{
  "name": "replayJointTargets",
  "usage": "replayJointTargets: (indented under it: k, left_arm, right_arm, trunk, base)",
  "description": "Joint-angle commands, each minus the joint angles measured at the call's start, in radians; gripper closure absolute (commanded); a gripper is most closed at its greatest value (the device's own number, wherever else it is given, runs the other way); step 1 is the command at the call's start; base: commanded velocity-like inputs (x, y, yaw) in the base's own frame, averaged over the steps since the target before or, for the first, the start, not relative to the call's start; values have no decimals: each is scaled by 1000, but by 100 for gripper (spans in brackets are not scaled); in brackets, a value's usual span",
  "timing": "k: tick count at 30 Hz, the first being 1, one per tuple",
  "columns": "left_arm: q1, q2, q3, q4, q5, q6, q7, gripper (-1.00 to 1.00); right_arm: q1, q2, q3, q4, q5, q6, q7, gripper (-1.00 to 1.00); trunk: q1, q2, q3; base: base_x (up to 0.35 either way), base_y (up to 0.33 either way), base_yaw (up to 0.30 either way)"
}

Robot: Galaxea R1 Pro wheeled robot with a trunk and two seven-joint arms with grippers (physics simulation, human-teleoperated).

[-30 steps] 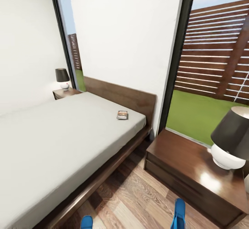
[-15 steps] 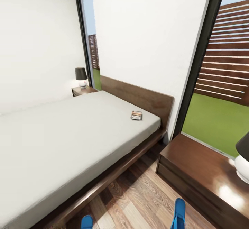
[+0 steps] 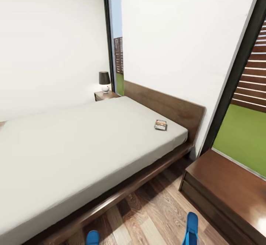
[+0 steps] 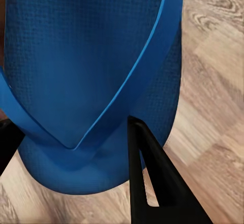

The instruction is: In the bedroom, move the book from the bed onto either nightstand, and place the two sandals side by side next to the bed.

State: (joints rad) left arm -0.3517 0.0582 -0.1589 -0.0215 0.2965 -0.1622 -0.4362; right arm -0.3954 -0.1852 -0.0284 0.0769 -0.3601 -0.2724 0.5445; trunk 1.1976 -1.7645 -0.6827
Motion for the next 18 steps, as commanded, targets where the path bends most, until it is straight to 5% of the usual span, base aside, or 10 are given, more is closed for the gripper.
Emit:
replayJointTargets:
  k: [1, 18]
  left_arm:
    - [-1, 0, -8, 2, 9, -4, -3, 100]
    - [-1, 0, -8, 2, 9, -4, -3, 100]
  right_arm:
    - [-2, 0, -3, 4, -3, -5, 6, 100]
    - [-2, 0, -3, 4, -3, -5, 6, 100]
  trunk:
    - [0, 0, -1]
    - [0, 0, -1]
  base:
    - [0, 0, 291]
    - [0, 0, 290]
